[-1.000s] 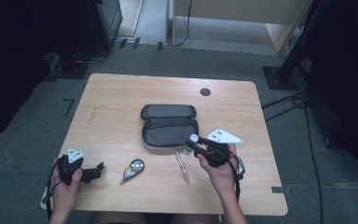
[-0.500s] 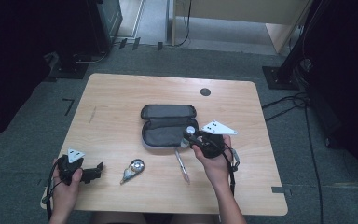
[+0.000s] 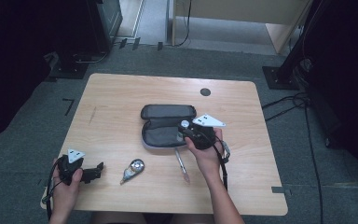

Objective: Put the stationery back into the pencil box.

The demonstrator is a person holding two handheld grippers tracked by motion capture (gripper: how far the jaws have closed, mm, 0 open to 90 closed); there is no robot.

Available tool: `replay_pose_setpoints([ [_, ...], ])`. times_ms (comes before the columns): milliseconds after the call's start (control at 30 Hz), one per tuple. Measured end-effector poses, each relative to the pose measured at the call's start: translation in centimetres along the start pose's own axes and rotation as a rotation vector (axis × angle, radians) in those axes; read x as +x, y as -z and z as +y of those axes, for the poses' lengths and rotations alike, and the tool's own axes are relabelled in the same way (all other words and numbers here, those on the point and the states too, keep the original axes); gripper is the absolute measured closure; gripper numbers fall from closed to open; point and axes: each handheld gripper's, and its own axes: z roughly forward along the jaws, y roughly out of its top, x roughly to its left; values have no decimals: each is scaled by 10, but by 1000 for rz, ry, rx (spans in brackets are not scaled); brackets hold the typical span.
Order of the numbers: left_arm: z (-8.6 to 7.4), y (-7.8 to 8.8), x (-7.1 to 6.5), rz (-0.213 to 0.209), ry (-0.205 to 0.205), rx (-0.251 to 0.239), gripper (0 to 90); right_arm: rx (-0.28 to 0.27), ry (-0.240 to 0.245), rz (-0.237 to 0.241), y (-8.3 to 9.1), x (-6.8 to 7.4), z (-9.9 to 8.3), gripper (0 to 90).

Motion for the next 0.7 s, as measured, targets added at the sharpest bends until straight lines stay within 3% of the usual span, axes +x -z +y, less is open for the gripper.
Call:
replay_pose_setpoints([
  [267,0,0,0,0,0,0,0,28,16,-6,-31,13,-8,658],
  [700,0,0,0,0,-1,0,0,45,-4,-14,-50,22,-16,657],
])
